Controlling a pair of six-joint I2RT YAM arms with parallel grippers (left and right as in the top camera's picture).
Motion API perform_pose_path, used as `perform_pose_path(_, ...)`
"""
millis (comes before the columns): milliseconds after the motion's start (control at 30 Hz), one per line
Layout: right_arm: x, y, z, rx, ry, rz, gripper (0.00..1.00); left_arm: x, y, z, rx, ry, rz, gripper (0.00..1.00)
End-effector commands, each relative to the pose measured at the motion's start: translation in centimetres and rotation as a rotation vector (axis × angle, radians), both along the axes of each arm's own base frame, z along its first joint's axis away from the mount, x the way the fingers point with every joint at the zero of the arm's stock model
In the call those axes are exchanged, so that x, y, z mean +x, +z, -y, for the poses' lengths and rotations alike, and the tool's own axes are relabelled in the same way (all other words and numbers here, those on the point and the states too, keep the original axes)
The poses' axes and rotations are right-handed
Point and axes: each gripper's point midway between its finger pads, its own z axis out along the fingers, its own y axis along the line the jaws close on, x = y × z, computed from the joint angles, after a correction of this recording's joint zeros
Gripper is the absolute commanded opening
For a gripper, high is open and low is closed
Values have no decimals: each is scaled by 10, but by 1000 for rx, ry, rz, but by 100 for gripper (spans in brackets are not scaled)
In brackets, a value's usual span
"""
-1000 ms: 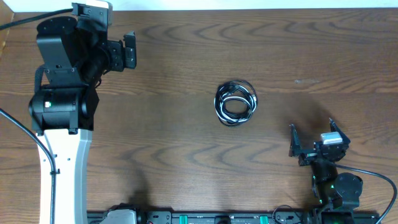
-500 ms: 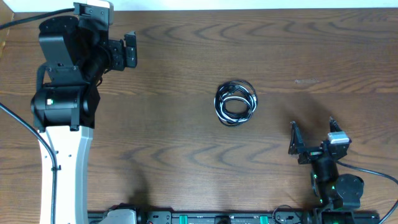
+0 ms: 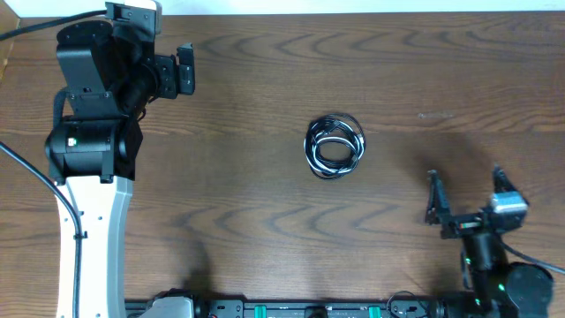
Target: Untangle cables
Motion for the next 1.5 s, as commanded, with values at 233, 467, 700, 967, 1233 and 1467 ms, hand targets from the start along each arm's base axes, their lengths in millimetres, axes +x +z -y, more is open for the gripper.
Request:
perform_pose_path(233,13,69,8,-54,-48,9,99,8,-15,1,1,-14,-34,98)
perform_pose_path(467,40,141,8,-77,-50,31,99,16,-27,1,0,-13,-63,98)
perform_pose_path(700,69,187,13,-131,-81,37,99,22,-37,1,0,-13,-89,98)
perform_pose_path(967,120,197,23,-155,-122,-72,99,24,-40,1,-1,-14,-97,98)
perform_pose_path(1233,161,179,23,-164,-107,-259,99,24,-40,1,-1,-14,-96,98)
perform_pose_path(1467,180,157,24,-169,-99,-362,99,25,-43,4,-11,-30,-103,98)
